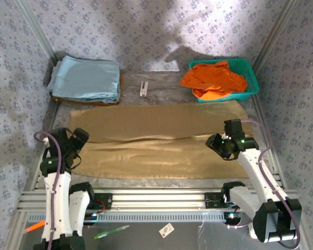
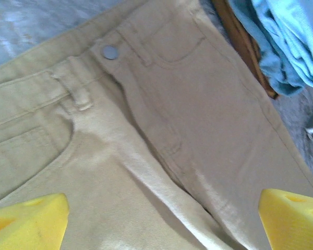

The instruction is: Fold and stack the trousers

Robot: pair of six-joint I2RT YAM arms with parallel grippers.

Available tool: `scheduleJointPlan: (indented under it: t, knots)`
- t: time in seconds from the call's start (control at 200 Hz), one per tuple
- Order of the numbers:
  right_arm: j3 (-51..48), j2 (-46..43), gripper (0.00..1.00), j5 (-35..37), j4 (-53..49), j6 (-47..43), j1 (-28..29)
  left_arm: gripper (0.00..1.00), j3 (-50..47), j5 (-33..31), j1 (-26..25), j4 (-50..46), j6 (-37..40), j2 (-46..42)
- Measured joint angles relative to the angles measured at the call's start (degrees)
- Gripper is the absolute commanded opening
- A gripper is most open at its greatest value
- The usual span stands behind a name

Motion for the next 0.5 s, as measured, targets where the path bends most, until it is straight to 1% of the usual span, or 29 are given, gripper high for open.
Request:
scheduleJointPlan:
  t: [0.08,0.2,0.325,0.35,0.5]
  knots:
    - [-0.5,0.0,0.44,0.5,1.0,0.0,0.7,0.94,0.0,-1.9,0.3,-1.7,-1.5,-0.2]
    - [-1.1,0.6,0.44,0.4,1.5,-0.5,0.9,0.94,0.0,-4.5,1.4,-4.7,-3.8,2.4]
    - [-1.1,2.9,0.44,-0.4,2.6,-1.8,0.9,0.97,0.0,-6.7,2.7,-8.2,-6.9,6.3]
    - [-1.1,3.4,0.44,-0.7,2.9,-2.3,0.9,0.99,0.0,-7.1,3.1,-9.0,-7.6,7.3]
    - [-1.1,6.9,0.44,-3.3,5.4,-3.7,0.7,0.98,0.0,-9.5,5.6,-12.3,-11.2,13.4]
